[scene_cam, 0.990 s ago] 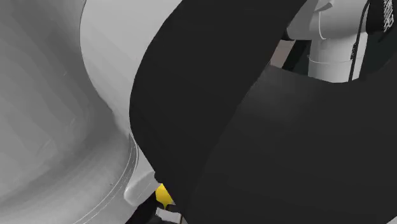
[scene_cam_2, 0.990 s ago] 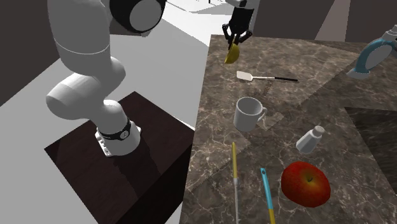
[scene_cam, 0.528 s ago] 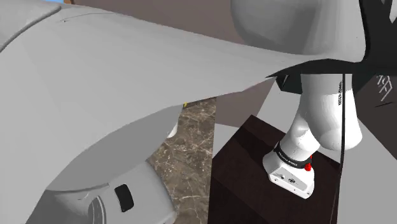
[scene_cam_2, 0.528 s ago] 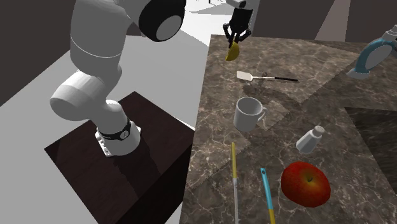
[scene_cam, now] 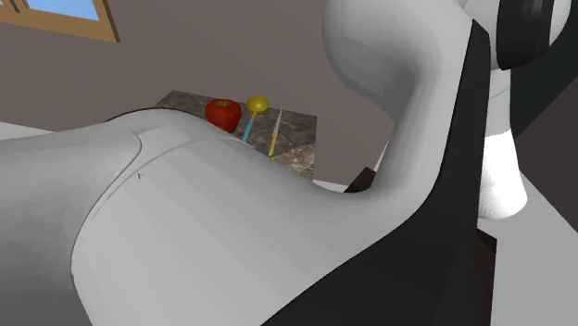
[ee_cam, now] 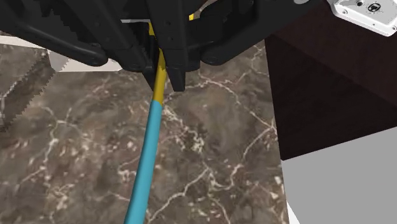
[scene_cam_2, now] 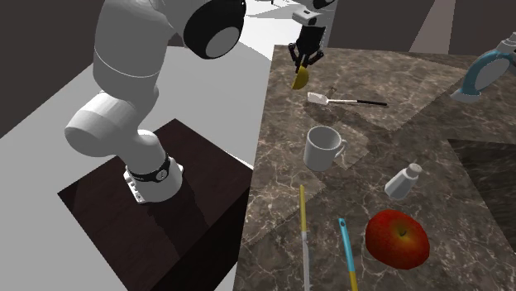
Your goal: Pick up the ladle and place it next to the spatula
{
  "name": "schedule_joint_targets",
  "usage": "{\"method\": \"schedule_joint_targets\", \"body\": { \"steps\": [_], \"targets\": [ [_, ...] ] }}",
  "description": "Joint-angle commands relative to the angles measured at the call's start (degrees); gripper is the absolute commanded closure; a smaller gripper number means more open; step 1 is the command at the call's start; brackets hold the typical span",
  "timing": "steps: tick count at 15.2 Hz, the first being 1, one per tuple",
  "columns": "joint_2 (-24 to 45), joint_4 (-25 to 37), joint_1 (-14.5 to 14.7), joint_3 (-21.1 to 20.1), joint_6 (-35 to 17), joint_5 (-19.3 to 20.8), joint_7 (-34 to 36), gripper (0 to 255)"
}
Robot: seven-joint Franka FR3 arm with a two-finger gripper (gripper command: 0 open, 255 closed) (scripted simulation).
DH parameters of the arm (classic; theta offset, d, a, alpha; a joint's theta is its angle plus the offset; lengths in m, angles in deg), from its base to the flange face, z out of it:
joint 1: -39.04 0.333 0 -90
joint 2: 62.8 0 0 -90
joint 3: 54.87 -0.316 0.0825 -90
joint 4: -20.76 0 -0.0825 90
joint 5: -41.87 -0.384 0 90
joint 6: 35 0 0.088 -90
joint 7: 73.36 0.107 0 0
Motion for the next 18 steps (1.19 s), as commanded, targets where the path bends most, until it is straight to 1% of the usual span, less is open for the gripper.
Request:
{"method": "schedule_joint_targets", "body": {
  "steps": [1, 9, 17, 18],
  "targets": [
    [0.7, -0.8, 0.3, 0.5, -1.2, 0.6, 0.3, 255],
    [3.3, -4.0, 0.9, 2.4, -6.3, 2.9, 1.4, 255],
    [3.3, -4.0, 0.9, 2.4, -6.3, 2.9, 1.4, 255],
    [3.3, -4.0, 1.0, 2.4, -6.3, 2.9, 1.4, 0]
  ]
}}
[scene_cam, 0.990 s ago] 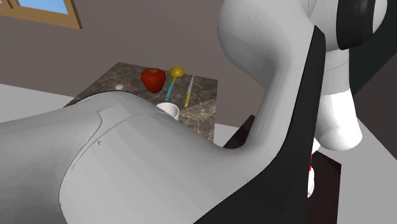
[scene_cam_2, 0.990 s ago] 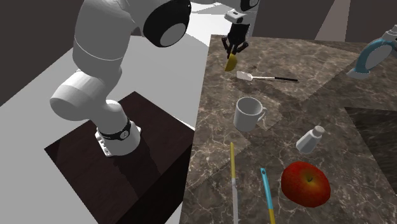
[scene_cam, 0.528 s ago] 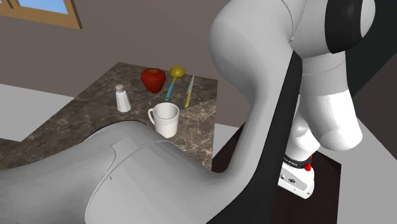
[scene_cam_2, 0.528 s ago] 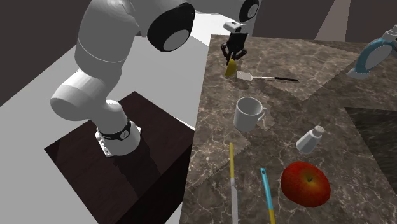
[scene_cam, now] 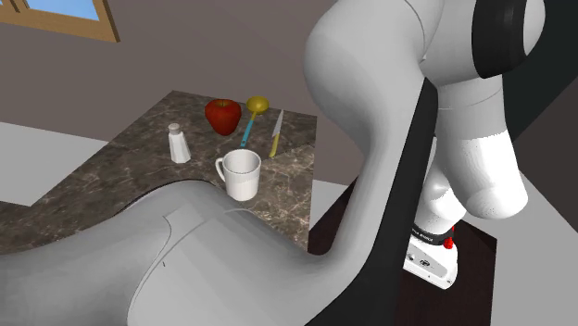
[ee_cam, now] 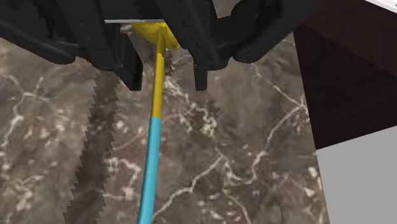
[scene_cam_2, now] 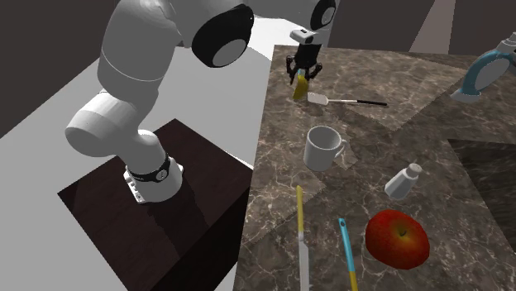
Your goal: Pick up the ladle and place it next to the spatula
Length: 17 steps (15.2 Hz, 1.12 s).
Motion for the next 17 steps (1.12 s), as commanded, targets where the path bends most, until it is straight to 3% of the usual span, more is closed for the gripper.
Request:
{"method": "schedule_joint_targets", "body": {
  "steps": [1, 5, 9, 17],
  "targets": [
    [0.0, 0.0, 0.0, 0.0, 0.0, 0.0, 0.0, 0],
    [0.0, 0.0, -0.1, 0.0, 0.0, 0.0, 0.0, 0],
    [-1.2, 6.2, 0.9, -1.0, 6.5, -1.7, -1.4, 0],
    [-1.2, 6.2, 0.9, -1.0, 6.5, -1.7, -1.4, 0]
  ]
}}
